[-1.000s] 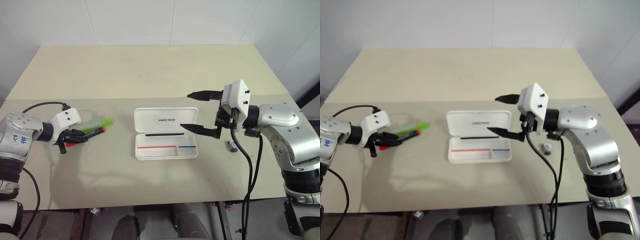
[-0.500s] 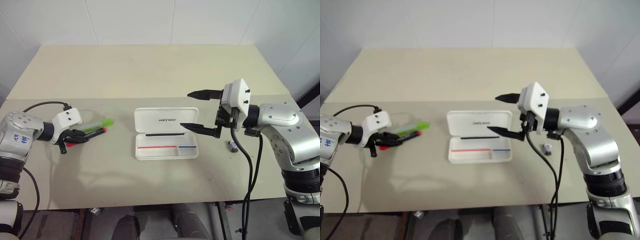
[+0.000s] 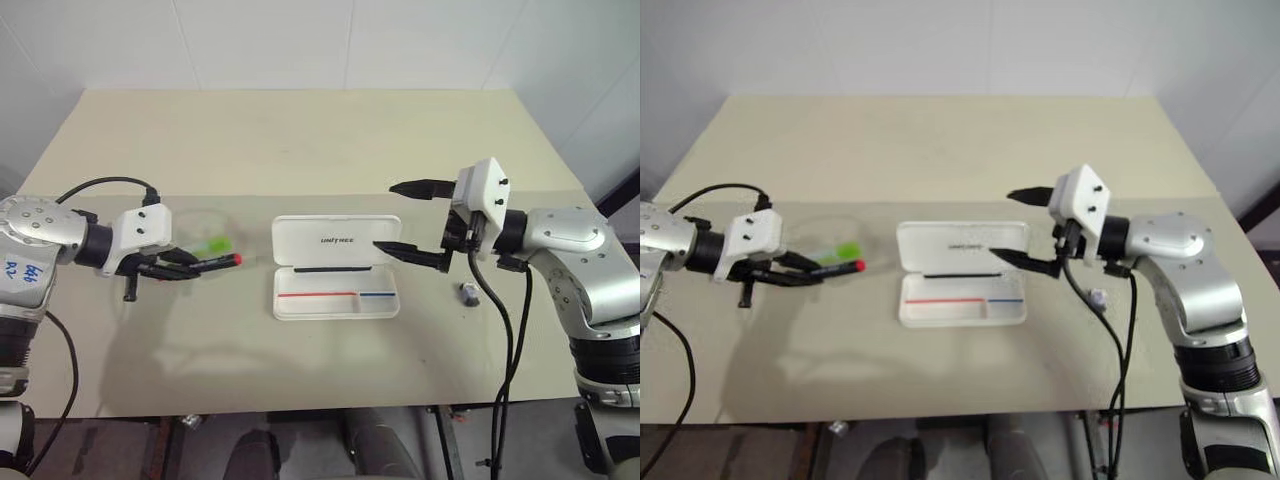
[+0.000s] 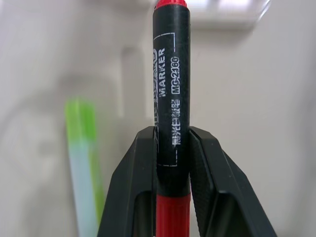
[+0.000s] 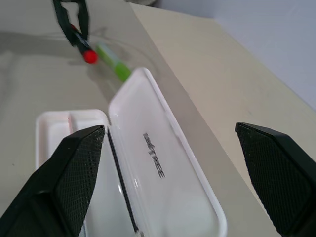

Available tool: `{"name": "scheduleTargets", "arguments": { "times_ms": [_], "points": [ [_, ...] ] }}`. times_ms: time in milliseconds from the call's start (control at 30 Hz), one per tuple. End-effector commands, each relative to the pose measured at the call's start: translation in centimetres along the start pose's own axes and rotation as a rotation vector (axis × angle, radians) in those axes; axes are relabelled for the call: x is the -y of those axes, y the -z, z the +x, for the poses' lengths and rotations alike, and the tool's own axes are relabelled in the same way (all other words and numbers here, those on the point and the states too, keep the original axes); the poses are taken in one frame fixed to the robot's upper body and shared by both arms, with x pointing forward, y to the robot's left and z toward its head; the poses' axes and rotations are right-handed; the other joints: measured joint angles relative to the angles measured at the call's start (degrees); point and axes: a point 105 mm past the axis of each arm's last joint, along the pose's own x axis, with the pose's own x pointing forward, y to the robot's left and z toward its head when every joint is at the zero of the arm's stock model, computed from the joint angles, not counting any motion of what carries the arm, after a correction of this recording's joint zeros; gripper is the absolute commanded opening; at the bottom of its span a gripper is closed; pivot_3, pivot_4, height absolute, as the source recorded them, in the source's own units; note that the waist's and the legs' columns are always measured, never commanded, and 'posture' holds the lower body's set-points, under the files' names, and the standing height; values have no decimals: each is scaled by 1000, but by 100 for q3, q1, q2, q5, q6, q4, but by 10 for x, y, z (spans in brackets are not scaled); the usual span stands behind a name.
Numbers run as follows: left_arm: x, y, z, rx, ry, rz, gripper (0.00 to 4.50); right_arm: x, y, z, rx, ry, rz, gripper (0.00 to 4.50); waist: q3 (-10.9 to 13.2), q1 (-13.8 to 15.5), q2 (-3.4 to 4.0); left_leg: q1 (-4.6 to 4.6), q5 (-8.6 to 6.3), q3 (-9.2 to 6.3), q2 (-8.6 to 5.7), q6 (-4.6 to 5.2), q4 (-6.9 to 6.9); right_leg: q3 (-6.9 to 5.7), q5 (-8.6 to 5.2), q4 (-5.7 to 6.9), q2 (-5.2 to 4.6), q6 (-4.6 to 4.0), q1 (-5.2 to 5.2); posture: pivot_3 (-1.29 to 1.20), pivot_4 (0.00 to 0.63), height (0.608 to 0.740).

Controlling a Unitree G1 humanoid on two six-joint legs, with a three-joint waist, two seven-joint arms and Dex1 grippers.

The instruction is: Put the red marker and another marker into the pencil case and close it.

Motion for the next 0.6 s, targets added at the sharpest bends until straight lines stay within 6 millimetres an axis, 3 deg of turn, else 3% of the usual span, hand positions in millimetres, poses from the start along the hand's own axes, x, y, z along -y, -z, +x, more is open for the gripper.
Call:
{"name": "scheduleTargets", "arguments": {
  "times_ms": [33,333,600],
  "points": [
    [4,-33,9,110,31,61,568,8,-7,-10,12,44,-49,4500,0,22,0,0,0,0,0,0,1,0,0,1,0,0,0,0,150,740],
    [-3,-68,55,210,53,65,568,4,-3,-25,-16,69,-47,4500,0,98,0,1,0,-2,-2,0,14,5,4,4,5,7,2,0,150,740],
    [-7,-82,87,225,95,78,568,-28,-24,-34,14,-23,-48,4500,1,115,2,-1,0,-4,-3,0,21,11,6,7,9,10,3,0,150,740]
  ]
}}
